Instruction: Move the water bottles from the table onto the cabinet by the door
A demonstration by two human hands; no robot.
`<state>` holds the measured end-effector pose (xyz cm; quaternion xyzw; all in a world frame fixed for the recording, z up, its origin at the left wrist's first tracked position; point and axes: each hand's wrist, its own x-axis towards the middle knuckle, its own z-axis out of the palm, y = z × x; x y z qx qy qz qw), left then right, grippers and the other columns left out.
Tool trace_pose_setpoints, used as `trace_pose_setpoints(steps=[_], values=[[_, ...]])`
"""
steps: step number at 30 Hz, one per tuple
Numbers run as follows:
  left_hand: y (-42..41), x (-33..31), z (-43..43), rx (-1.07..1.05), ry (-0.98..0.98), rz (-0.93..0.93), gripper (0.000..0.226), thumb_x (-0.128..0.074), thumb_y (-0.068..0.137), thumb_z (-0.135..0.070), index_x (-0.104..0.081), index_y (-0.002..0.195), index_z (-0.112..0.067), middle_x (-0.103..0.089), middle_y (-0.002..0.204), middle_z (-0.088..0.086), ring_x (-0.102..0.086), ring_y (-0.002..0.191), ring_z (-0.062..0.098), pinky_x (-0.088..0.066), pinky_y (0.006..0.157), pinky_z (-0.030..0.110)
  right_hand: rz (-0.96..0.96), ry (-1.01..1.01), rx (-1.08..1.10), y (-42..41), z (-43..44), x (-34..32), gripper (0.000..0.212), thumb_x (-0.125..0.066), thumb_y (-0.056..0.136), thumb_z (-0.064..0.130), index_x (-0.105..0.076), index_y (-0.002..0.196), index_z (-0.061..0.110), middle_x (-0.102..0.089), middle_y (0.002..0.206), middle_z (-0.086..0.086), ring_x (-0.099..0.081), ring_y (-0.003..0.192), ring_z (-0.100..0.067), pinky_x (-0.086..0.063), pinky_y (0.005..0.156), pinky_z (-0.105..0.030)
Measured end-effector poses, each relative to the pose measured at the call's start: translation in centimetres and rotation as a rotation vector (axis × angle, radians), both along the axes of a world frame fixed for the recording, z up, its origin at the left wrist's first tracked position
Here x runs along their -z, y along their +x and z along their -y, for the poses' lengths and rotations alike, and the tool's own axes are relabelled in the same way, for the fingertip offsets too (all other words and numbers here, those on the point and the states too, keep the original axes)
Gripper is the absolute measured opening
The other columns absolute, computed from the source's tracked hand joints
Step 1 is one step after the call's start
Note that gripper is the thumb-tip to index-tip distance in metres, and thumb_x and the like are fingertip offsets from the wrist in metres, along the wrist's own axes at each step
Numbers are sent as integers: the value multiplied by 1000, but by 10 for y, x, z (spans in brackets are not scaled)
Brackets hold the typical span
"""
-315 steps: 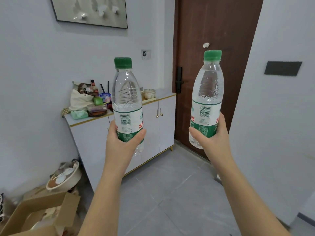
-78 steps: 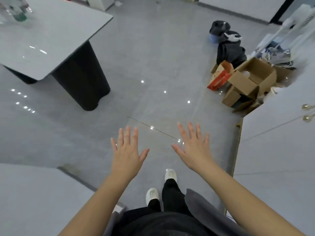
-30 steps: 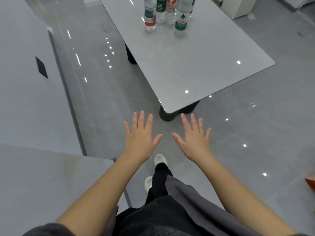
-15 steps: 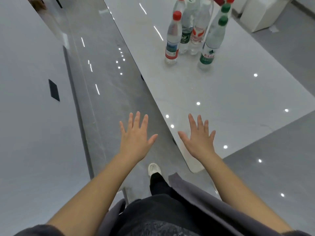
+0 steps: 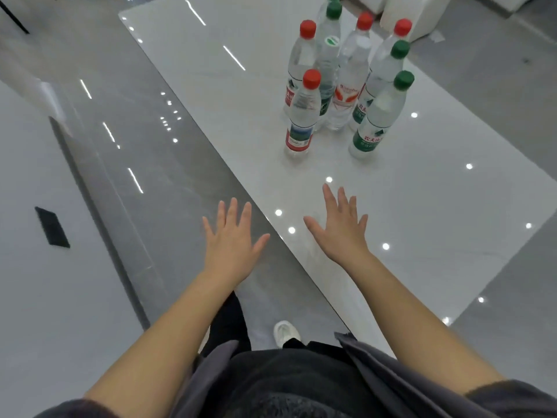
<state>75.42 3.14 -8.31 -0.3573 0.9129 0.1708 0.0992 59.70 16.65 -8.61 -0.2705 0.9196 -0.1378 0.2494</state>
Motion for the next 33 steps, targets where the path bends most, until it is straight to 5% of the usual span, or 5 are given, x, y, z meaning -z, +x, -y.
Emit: trace_pose_setpoints(steps=[17, 24, 27, 30, 33], values=[[-116, 22, 168, 486, 26, 48, 72, -30, 98, -55, -8, 154, -16, -1, 162, 11, 6, 148, 31, -4, 116, 57, 107, -21, 495, -21, 119, 10, 83, -46, 94, 56, 5, 155, 34, 8, 165, -2, 11, 151, -28, 2, 119, -57], [-165, 35, 199, 473, 100, 35, 72, -37, 97, -52, -11, 153, -15, -7, 161, 11, 1, 149, 31, -5, 117, 54, 134, -230, 600, -61, 148, 24, 98, -68, 82, 52, -6, 155, 30, -13, 163, 2, -13, 150, -23, -15, 119, -56], [-185, 40, 218, 439, 184, -37, 75, -45, 96, -49, -13, 153, -12, -14, 160, 12, -7, 148, 31, -9, 118, 50, 206, -483, 731, -68, 165, 25, 101, -78, 74, 45, -17, 153, 29, -29, 157, 10, -31, 142, -8, -32, 116, -40], [-209, 40, 237, 356, 413, -206, 83, -62, 89, -39, -16, 152, -9, -23, 157, 11, -21, 144, 28, -20, 117, 42, 220, -641, 850, -72, 179, 27, 90, -83, 75, 29, -28, 146, 29, -46, 139, 19, -44, 115, 20, -36, 89, -1], [-241, 43, 255, 305, 586, -264, 91, -71, 85, -30, -12, 153, -13, -20, 157, 4, -21, 144, 18, -21, 107, 22, 198, -694, 955, -77, 194, 35, 80, -86, 74, 25, -35, 134, 33, -50, 121, 31, -47, 104, 27, -37, 82, 4]])
